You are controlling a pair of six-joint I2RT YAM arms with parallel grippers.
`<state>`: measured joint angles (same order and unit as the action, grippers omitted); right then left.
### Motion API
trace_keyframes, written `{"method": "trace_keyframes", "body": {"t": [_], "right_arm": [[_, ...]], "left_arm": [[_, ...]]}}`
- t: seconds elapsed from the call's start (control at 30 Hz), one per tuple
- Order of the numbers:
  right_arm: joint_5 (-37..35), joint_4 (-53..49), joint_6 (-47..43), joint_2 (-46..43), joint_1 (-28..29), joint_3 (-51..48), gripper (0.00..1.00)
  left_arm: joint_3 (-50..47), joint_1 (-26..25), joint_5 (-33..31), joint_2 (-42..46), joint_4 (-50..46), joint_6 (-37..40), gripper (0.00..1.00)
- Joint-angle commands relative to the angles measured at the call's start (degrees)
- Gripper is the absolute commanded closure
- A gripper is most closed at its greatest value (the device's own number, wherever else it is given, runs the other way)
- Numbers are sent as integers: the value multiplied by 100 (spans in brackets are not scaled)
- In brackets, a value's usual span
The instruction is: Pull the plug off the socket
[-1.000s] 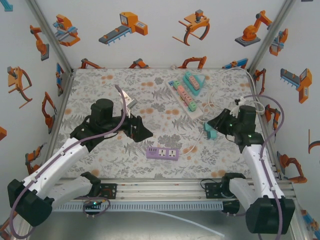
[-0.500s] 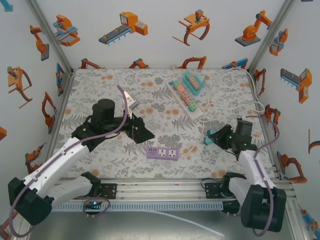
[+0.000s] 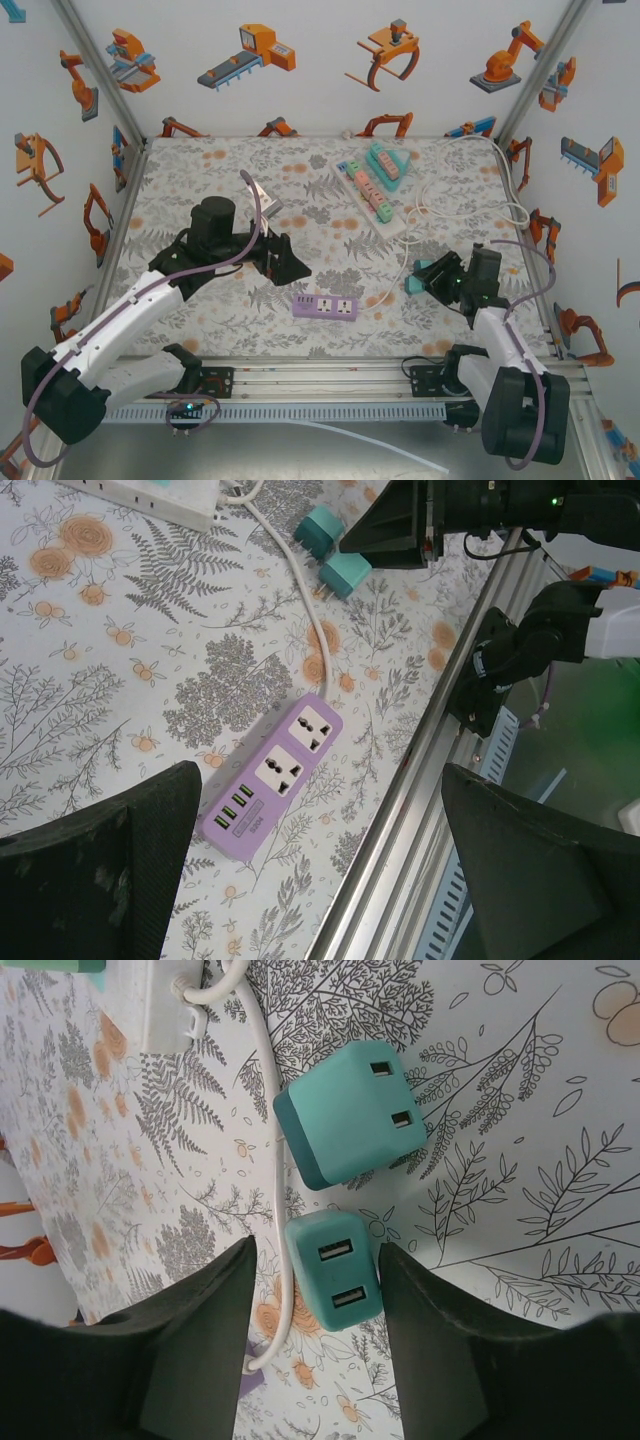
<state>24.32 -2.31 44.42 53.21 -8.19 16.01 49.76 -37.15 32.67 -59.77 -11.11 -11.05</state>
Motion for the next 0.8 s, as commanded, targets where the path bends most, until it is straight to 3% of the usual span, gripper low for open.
{"method": "trace_keyframes", "body": {"t": [0.0, 0.2, 0.4, 0.6, 0.77], "right_arm": [[-158, -129, -116, -178, -35, -32, 47], [-424, -658, -375, -608, -35, 230, 44], [-387, -769, -1079, -813, 24, 1215, 43], [-484, -1048, -2732, 336, 755, 3010, 43], [-1240, -1667, -3825, 1904, 1701, 4755, 36]], "left_arm": [[148, -30, -31, -45, 131, 32, 3], [317, -32, -32, -222, 111, 95, 3], [468, -33, -37, -337, 155, 136, 3], [596, -30, 14, -451, 47, 248, 3], [553, -43, -110, -388, 33, 252, 3]]}}
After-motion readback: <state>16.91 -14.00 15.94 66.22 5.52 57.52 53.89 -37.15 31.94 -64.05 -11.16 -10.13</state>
